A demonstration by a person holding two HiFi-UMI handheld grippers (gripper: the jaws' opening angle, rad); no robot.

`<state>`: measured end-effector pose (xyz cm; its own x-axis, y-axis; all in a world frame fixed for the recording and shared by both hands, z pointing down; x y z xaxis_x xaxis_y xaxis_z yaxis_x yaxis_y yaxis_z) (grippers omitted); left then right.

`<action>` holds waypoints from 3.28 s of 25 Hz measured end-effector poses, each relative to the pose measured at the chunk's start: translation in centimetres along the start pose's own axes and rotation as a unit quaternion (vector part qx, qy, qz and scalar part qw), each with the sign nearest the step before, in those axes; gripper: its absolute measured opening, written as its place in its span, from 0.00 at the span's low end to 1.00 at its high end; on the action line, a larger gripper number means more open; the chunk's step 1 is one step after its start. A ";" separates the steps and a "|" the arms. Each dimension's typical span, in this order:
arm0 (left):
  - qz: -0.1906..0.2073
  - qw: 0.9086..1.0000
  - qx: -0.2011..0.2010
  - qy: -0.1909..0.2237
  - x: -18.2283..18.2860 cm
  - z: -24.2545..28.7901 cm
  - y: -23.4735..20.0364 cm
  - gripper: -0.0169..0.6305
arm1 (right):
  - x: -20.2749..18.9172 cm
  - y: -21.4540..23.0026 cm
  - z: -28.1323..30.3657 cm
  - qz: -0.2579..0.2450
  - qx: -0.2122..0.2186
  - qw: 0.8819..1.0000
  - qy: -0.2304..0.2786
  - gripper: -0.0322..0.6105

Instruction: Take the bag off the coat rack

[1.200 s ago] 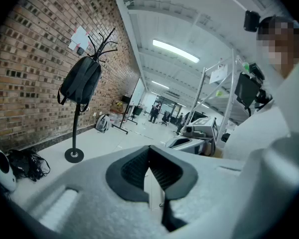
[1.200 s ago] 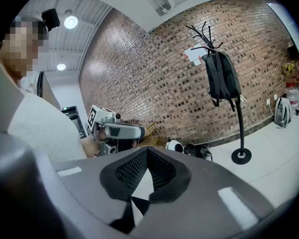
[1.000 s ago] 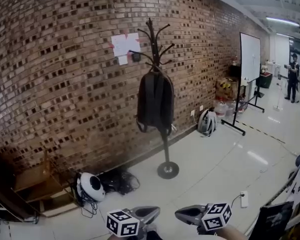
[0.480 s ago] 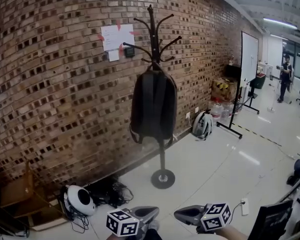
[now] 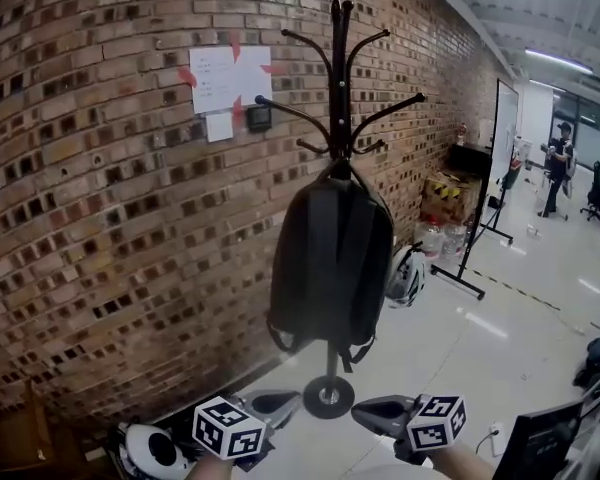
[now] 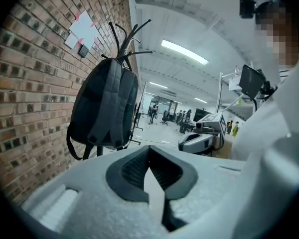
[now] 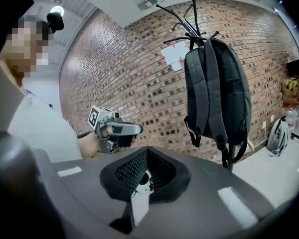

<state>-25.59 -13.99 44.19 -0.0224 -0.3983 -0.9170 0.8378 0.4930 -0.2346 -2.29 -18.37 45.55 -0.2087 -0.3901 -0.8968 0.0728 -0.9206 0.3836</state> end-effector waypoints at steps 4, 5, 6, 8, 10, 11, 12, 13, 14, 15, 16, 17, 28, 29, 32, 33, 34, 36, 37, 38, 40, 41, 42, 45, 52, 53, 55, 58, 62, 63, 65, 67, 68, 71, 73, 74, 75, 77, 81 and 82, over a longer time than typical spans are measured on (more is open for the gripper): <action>0.002 1.000 -0.013 -0.001 1.4 1.6 -4.1 0.03 | 1.4 2.5 1.8 0.000 -0.015 1.000 -0.001 0.05; 0.003 1.000 -0.016 -0.004 1.6 1.9 -4.8 0.03 | 1.5 2.8 1.9 0.002 -0.022 1.000 0.000 0.05; 0.003 1.000 -0.019 -0.004 1.9 2.2 -5.4 0.03 | 1.7 3.2 1.9 0.002 -0.029 1.000 0.002 0.05; 0.003 1.000 -0.025 0.001 2.5 2.7 -6.5 0.03 | 2.4 4.1 1.9 0.001 -0.040 0.999 0.005 0.05; 0.001 1.000 -0.031 0.003 3.0 3.0 -7.2 0.03 | 2.9 4.8 1.9 0.002 -0.047 0.999 0.010 0.05; 0.001 0.999 -0.033 0.002 3.1 3.2 -7.4 0.03 | 3.1 5.2 1.9 0.003 -0.050 0.999 0.013 0.05; 0.001 0.999 -0.034 0.001 3.2 3.4 -7.7 0.03 | 3.3 5.6 1.9 0.003 -0.051 0.999 0.016 0.05; 0.001 0.999 -0.034 0.001 3.4 3.7 -8.0 0.03 | 3.6 6.0 1.9 0.003 -0.052 0.998 0.020 0.05; 0.001 0.999 -0.034 0.001 3.7 4.0 -8.3 0.03 | 3.9 6.4 2.0 0.002 -0.053 0.998 0.022 0.05; 0.002 0.999 -0.032 0.002 4.0 4.4 -8.7 0.03 | 4.3 6.9 2.0 -0.001 -0.054 0.998 0.024 0.05; 0.004 1.000 -0.029 0.002 4.4 4.6 -9.1 0.03 | 4.7 7.4 2.1 -0.006 -0.055 0.998 0.025 0.05; 0.007 1.000 -0.027 0.002 4.8 4.9 -9.4 0.03 | 5.1 7.8 2.1 -0.013 -0.057 0.998 0.024 0.05; 0.020 0.997 0.000 0.078 13.5 6.4 -15.1 0.09 | 13.9 14.1 -1.6 -0.083 -0.126 0.987 0.058 0.05; 0.023 0.996 -0.002 0.086 14.4 6.5 -15.6 0.12 | 14.8 14.6 -2.2 -0.091 -0.133 0.985 0.061 0.05; 0.048 0.994 -0.011 0.099 17.2 7.1 -17.1 0.20 | 17.2 16.4 -3.9 -0.106 -0.142 0.981 0.073 0.10; 0.060 0.993 -0.017 0.098 18.1 7.4 -17.7 0.23 | 18.0 17.0 -4.3 -0.110 -0.143 0.981 0.078 0.19; 0.074 0.993 -0.022 0.094 18.8 7.8 -18.3 0.25 | 18.9 17.6 -4.8 -0.114 -0.146 0.979 0.084 0.23; 0.097 0.992 -0.030 0.081 20.0 8.8 -19.7 0.34 | 20.4 18.9 -5.4 -0.123 -0.153 0.976 0.097 0.35; 0.105 0.991 -0.033 0.075 20.5 9.4 -20.6 0.38 | 20.9 19.7 -5.6 -0.124 -0.152 0.975 0.099 0.39; 0.108 0.991 -0.035 0.071 20.8 10.0 -21.4 0.42 | 21.2 20.5 -5.6 -0.124 -0.149 0.976 0.098 0.44; 0.107 0.991 -0.038 0.068 21.3 11.2 -23.2 0.46 | 21.5 22.3 -5.5 -0.120 -0.145 0.977 0.096 0.54; 0.107 0.991 -0.040 0.067 21.4 11.8 -24.0 0.48 | 21.6 23.2 -5.4 -0.118 -0.146 0.977 0.098 0.57; 0.106 0.991 -0.046 0.066 21.5 12.4 -24.7 0.50 | 21.7 24.1 -5.3 -0.115 -0.147 0.977 0.101 0.59; 0.103 0.990 -0.076 0.060 22.0 14.7 -26.1 0.55 | 22.0 26.3 -5.1 -0.102 -0.135 0.979 0.114 0.68; 0.107 0.983 -0.143 0.036 23.0 19.1 -26.8 0.66 | 22.6 28.7 -2.5 -0.099 -0.077 0.987 0.097 0.78; 0.104 0.982 -0.151 0.036 23.1 19.4 -26.9 0.66 | 22.6 28.9 -2.3 -0.098 -0.069 0.988 0.098 0.78; 0.098 0.980 -0.169 0.037 23.1 19.8 -26.9 0.66 | 22.5 29.2 -1.9 -0.091 -0.050 0.990 0.101 0.77; 0.084 0.976 -0.198 0.034 22.9 20.3 -26.8 0.65 | 22.2 29.6 -1.4 -0.080 -0.032 0.991 0.100 0.75; 0.068 0.971 -0.226 0.037 22.4 20.3 -26.4 0.47 | 22.2 30.0 -1.2 -0.082 -0.034 0.991 0.105 0.67; 0.067 0.971 -0.227 0.038 22.3 20.2 -26.3 0.45 | 22.1 30.1 -1.3 -0.083 -0.036 0.990 0.108 0.64; 0.067 0.972 -0.222 0.039 22.2 20.2 -26.1 0.39 | 21.9 30.1 -1.4 -0.084 -0.041 0.989 0.113 0.59; 0.062 0.975 -0.211 0.041 22.2 20.2 -25.8 0.36 | 22.0 30.1 -1.4 -0.081 -0.046 0.989 0.115 0.55; 0.058 0.976 -0.206 0.041 22.2 20.2 -25.7 0.34 | 22.0 30.1 -1.5 -0.078 -0.049 0.989 0.116 0.54; 0.050 0.979 -0.194 0.037 22.2 20.0 -25.3 0.29 | 22.2 30.0 -1.5 -0.068 -0.053 0.989 0.117 0.51; 0.055 0.980 -0.187 0.034 22.4 19.8 -25.1 0.27 | 22.4 29.8 -1.6 -0.062 -0.053 0.990 0.115 0.50; 0.055 0.981 -0.184 0.032 22.5 19.7 -24.9 0.27 | 22.4 29.7 -1.6 -0.059 -0.052 0.990 0.114 0.50; 0.055 0.981 -0.181 0.031 22.6 19.4 -24.8 0.26 | 22.5 29.5 -1.6 -0.056 -0.051 0.991 0.113 0.49; 0.056 0.982 -0.177 0.033 22.9 18.9 -24.4 0.26 | 22.8 29.1 -1.6 -0.056 -0.047 0.991 0.116 0.49; 0.067 0.982 -0.172 0.042 24.4 17.5 -23.6 0.26 | 24.2 27.7 -1.8 -0.066 -0.044 0.989 0.125 0.48; 0.066 0.982 -0.170 0.045 24.7 17.0 -23.3 0.26 | 24.5 27.3 -1.9 -0.068 -0.045 0.989 0.125 0.48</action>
<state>-36.35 -48.49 32.52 0.0131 -0.2515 -0.9678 0.6063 0.7716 -0.1923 -3.58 -53.03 33.66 0.0238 -0.2430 -0.9697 0.1490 -0.9583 0.2438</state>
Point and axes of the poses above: the fingertips, and each gripper's own axes: z forward along the fingers, y to its right, x out of its top, the point moved 9 cm from there along -z, backward along the fingers, and after that the axes turned 8 degrees about x, right-handed, at the moved point
